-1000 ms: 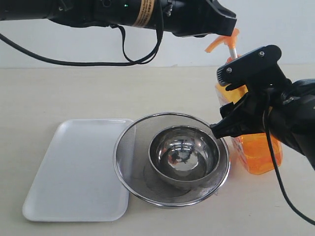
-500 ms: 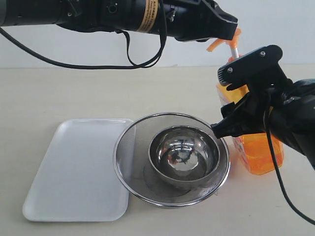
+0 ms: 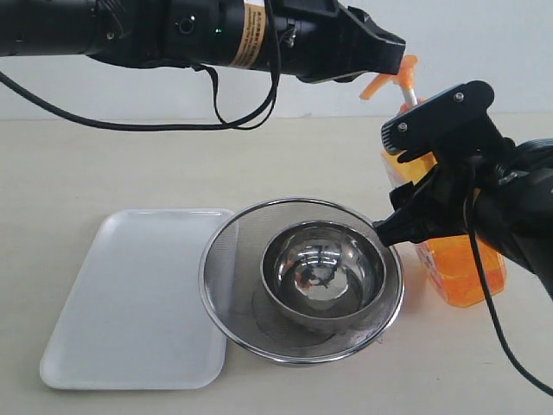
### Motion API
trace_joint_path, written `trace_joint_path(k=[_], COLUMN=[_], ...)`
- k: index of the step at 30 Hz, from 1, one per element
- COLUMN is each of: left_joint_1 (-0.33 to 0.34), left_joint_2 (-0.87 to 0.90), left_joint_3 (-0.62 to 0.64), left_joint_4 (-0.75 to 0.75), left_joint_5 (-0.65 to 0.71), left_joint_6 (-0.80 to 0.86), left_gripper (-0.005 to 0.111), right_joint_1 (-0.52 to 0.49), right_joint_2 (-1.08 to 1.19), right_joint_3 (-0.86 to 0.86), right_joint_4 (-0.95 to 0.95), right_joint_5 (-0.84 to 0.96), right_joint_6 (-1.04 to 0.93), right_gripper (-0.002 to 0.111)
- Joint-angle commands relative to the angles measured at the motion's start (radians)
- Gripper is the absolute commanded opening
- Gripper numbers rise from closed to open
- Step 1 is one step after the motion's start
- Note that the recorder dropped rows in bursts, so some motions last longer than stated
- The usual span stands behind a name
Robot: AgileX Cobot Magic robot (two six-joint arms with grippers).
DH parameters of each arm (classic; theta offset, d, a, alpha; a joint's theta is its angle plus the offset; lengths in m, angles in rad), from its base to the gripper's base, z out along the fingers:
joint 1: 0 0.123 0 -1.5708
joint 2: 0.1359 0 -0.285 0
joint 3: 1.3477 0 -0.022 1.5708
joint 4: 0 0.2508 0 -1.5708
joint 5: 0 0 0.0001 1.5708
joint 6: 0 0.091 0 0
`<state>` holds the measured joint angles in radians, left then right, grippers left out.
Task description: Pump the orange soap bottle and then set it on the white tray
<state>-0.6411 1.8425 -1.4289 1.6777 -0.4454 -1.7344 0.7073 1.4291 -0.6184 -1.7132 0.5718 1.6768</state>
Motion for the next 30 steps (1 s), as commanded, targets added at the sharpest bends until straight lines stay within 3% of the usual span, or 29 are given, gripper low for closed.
trace_joint_path(k=[1, 30], left_joint_1=[-0.010, -0.008], left_joint_2=[0.031, 0.012], left_joint_3=[0.050, 0.016], left_joint_4=[0.067, 0.067], left_joint_5=[-0.032, -0.013], left_joint_6=[0.001, 0.001], left_gripper=[0.005, 0.005], right_joint_1=[0.000, 0.000], right_joint_2=[-0.010, -0.010], right_joint_3=[-0.011, -0.011], right_joint_4=[-0.031, -0.031], right_joint_5=[0.011, 0.000], right_joint_6=[0.011, 0.011], right_gripper=[0.000, 0.000])
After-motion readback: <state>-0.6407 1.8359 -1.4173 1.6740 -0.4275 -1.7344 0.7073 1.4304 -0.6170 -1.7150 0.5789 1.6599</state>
